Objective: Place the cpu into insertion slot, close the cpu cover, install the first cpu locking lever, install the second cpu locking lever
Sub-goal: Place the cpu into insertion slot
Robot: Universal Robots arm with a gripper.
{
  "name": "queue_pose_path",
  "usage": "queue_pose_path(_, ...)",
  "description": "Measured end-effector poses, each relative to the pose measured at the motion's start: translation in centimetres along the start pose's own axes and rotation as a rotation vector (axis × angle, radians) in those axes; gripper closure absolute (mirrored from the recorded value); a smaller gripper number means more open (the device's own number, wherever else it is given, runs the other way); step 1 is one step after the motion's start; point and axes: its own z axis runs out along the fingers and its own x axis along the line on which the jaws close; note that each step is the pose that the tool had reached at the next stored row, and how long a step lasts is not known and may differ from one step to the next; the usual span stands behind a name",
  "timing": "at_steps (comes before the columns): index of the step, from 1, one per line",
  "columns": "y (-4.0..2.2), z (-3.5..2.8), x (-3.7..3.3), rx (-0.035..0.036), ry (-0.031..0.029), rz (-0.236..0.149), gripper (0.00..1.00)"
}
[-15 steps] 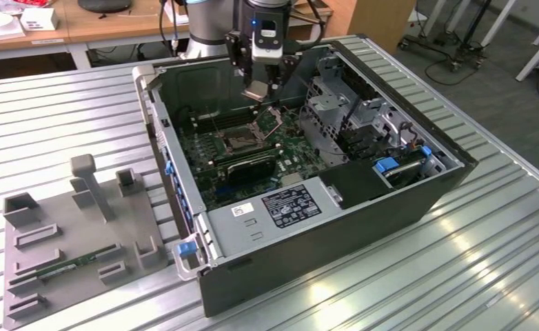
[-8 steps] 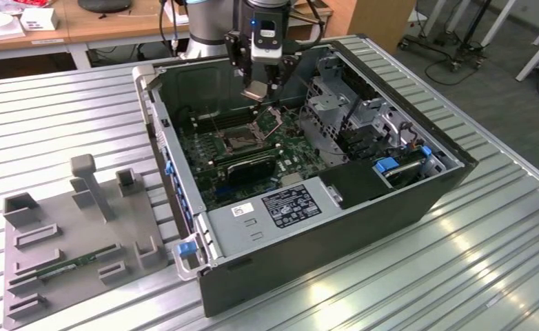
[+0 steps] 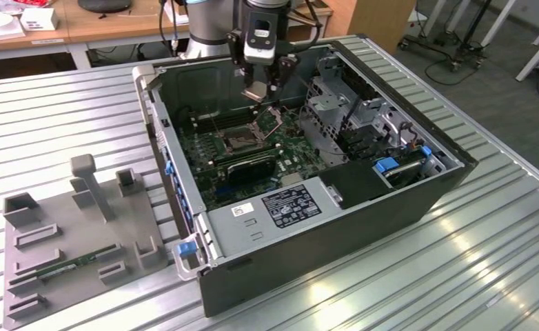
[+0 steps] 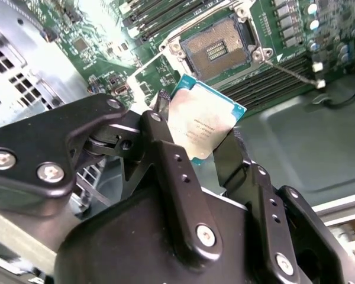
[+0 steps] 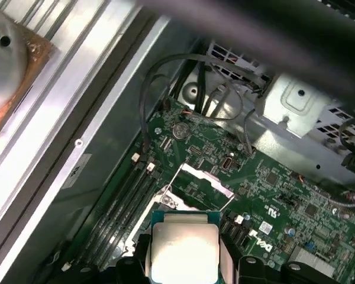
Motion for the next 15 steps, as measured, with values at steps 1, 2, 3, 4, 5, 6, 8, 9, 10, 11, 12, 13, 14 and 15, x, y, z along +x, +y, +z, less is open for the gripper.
queue_pose_path(1,0.00,0.01,0.00,-0.0003,-0.0016,0.018,0.45)
queue_pose_path(2,0.00,0.02,0.00,-0.0006,-0.0033,0.037,0.45)
queue_pose_path(3,0.00,0.03,0.00,-0.0010,-0.0049,0.055,0.45)
queue_pose_path(4,-0.01,0.05,0.00,-0.0014,-0.0064,0.073,0.45)
queue_pose_path(5,-0.01,0.06,0.00,-0.0017,-0.0080,0.091,0.45)
queue_pose_path(6,-0.01,0.07,0.00,-0.0020,-0.0095,0.109,0.45)
queue_pose_path(8,-0.01,0.07,0.00,-0.0025,-0.0121,0.139,0.45)
queue_pose_path(9,-0.01,0.07,-0.01,-0.0024,-0.0123,0.140,0.45)
queue_pose_path(10,-0.01,0.08,0.00,-0.0025,-0.0123,0.140,0.45)
queue_pose_path(11,-0.01,0.08,0.00,-0.0026,-0.0123,0.141,0.45)
queue_pose_path(12,-0.01,0.08,0.00,-0.0027,-0.0123,0.141,0.45)
queue_pose_path(13,-0.01,0.08,0.00,-0.0026,-0.0123,0.141,0.45)
queue_pose_path(14,-0.01,0.08,0.00,-0.0026,-0.0123,0.141,0.45)
queue_pose_path(15,-0.01,0.08,0.00,-0.0026,-0.0124,0.141,0.45)
